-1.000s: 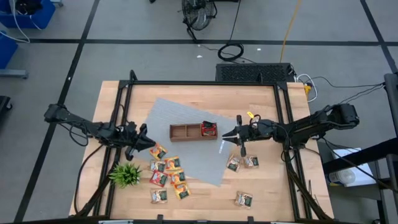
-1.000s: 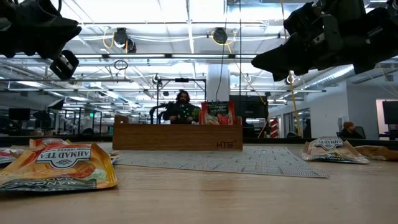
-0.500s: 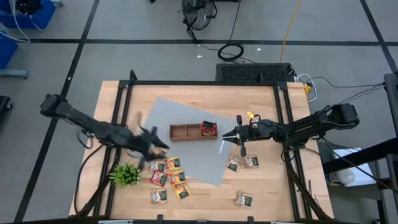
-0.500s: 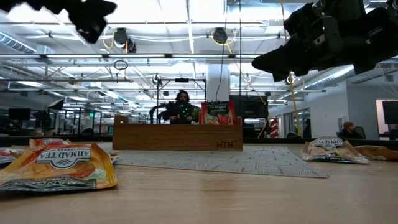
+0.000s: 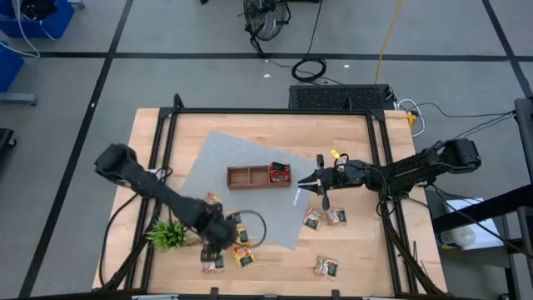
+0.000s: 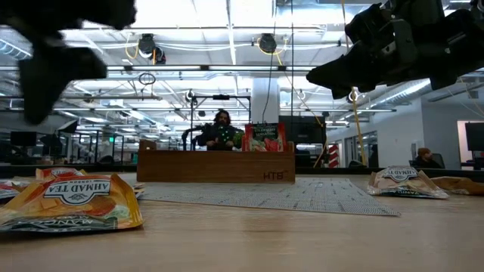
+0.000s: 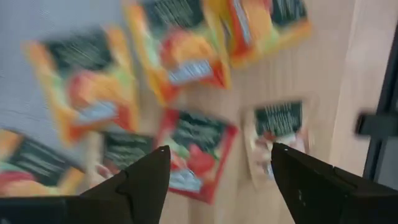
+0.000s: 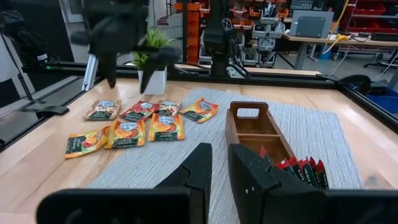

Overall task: Pick & Place Tea
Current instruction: Put the red tea bag into the wooden organizer

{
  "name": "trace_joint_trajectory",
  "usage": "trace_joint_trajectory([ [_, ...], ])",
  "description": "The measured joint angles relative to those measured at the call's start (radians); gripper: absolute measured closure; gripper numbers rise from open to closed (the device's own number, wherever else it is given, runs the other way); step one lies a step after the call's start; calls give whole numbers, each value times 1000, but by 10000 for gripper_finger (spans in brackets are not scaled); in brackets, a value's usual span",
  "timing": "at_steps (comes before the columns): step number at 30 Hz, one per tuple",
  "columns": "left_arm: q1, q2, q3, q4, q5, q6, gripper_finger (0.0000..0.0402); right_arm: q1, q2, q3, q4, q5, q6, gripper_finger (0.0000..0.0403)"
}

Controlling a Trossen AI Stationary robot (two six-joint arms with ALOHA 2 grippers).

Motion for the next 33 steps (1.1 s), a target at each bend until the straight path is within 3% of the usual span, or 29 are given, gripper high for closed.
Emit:
trace_joint_trajectory([
  [5, -46, 81, 1, -48, 39, 11, 124, 0, 0, 0, 0, -1, 2, 358],
  [17, -78, 203, 0, -49, -26, 87, 124, 1, 0, 0, -11, -29, 3, 358],
  [28, -79, 238, 0, -39, -86, 111, 125, 1, 0, 0, -15, -54, 3, 358],
  [33, -91, 239, -4, -19, -98, 116, 172, 1, 0, 0, -15, -54, 3, 358],
])
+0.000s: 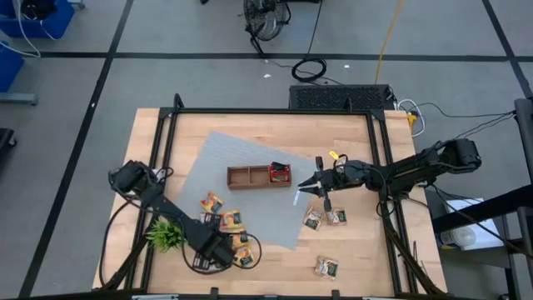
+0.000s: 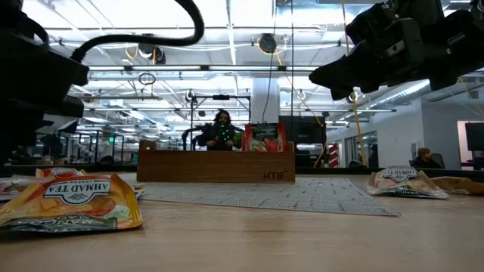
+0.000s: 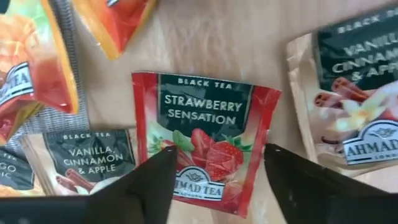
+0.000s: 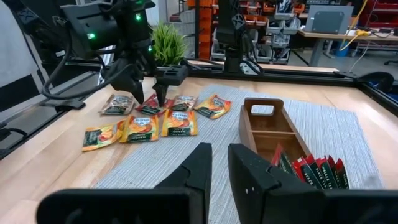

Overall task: Pick & Place Tea
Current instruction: Put the red tea bag into the wooden organizer

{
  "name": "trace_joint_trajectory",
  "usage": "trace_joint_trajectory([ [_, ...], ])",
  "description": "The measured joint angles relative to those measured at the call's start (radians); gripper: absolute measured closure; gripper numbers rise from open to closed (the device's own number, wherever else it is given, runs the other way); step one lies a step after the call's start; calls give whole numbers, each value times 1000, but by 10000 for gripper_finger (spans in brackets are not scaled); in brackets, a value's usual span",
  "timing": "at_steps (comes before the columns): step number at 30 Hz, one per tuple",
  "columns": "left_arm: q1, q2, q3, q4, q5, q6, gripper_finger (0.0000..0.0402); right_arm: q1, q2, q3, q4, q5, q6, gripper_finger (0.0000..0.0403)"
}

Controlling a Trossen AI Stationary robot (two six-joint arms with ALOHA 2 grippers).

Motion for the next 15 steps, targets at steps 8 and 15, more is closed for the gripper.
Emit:
trace_joint_trajectory([
  [8, 3, -1, -14, 55, -28, -10, 320, 0, 0, 0, 0, 0, 0, 358],
  [15, 5, 0, -4, 37, -30, -12, 390, 0, 0, 0, 0, 0, 3, 358],
])
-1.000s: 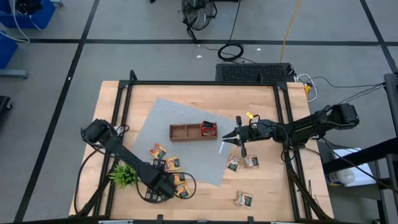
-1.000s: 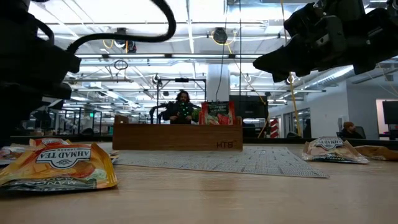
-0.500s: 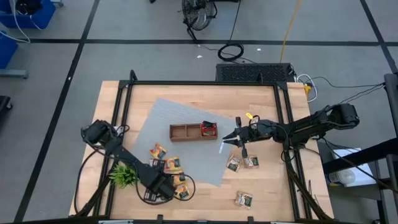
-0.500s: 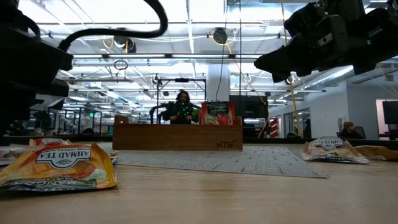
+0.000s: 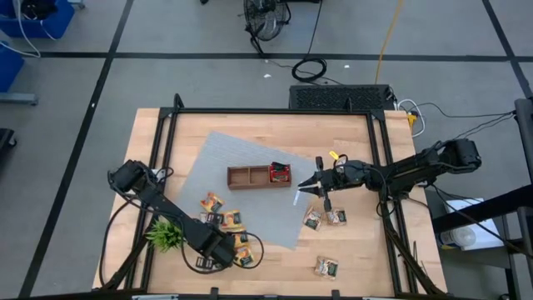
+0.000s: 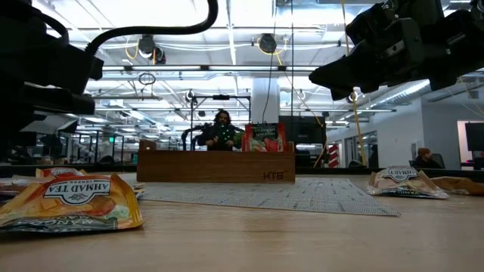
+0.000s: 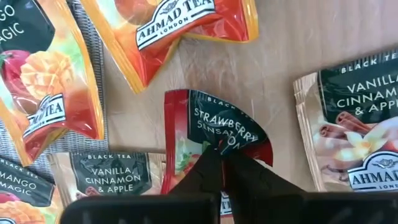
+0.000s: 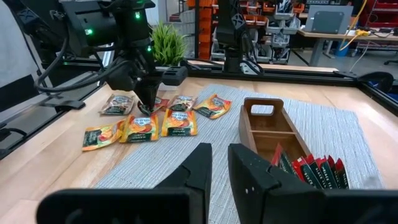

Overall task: Pick & Place Tea
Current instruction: Put the red tea bag into the wooden organizer

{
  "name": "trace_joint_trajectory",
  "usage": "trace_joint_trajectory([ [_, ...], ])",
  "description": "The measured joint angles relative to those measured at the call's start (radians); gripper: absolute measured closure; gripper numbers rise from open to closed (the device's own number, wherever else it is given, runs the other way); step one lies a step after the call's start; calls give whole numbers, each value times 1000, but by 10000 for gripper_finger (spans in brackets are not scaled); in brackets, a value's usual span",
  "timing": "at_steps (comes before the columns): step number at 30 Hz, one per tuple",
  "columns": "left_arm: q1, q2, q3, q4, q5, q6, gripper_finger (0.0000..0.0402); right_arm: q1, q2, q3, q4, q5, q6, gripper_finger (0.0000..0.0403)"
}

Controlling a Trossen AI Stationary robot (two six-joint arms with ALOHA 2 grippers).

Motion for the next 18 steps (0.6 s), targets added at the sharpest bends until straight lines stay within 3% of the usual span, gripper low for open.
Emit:
trace_joint_trajectory([
  [3, -1, -11, 43, -75, -31, -14, 395, 0, 0, 0, 0, 0, 5, 358],
  [6, 1, -36, 114, -186, -150, -32, 396, 0, 0, 0, 0, 0, 5, 358],
  [12, -1, -75, 264, -329, -510, -12, 398, 0, 0, 0, 13, 0, 14, 358],
  [18, 35, -74, 312, -304, -910, 228, 398, 0, 0, 0, 30, 41, 84, 357],
])
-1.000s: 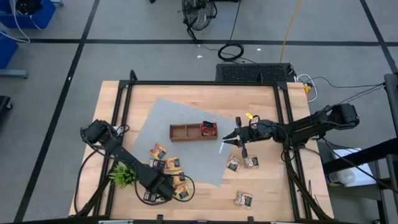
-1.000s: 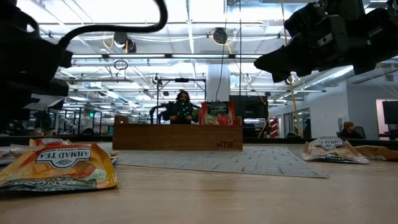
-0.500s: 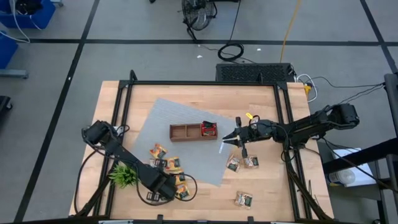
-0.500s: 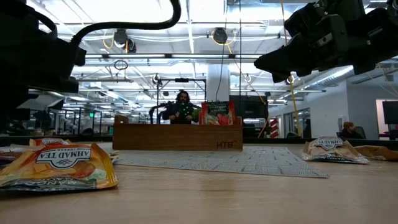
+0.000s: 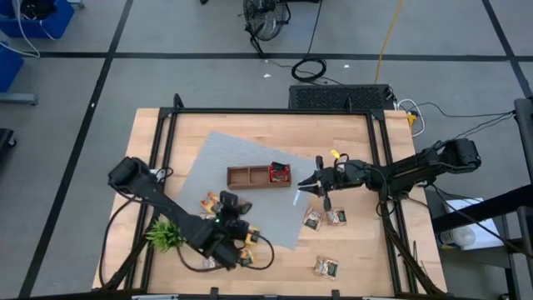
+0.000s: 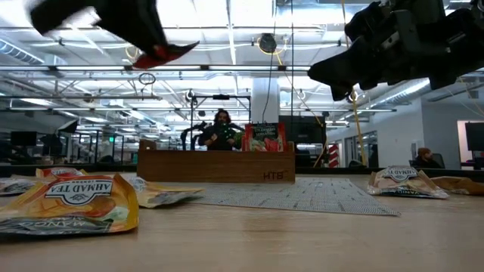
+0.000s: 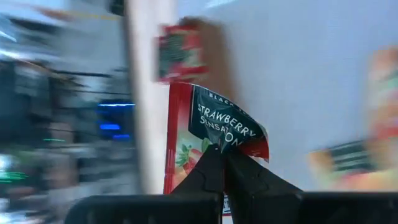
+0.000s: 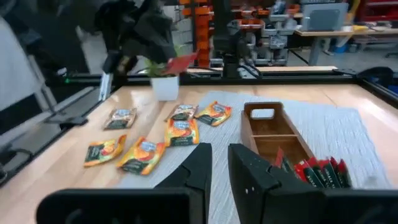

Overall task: Pick & Place Tea
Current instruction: Put the red tea bag into the wooden organizer

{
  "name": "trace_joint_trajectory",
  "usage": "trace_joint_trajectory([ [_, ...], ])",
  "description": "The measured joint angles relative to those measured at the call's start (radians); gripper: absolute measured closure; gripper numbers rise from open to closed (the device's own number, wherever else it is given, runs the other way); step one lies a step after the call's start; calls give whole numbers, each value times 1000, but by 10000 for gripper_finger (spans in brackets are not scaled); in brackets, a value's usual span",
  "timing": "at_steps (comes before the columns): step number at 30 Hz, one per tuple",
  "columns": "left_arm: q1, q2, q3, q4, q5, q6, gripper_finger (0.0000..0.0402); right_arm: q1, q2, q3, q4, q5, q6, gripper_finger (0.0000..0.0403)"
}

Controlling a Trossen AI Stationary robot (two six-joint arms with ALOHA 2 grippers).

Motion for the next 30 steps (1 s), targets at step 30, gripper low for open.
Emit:
trace_joint_trajectory([
  [30, 361, -2, -262, 1262, -354, 1462, 399, -206, 353, 183, 443, -66, 157, 203],
])
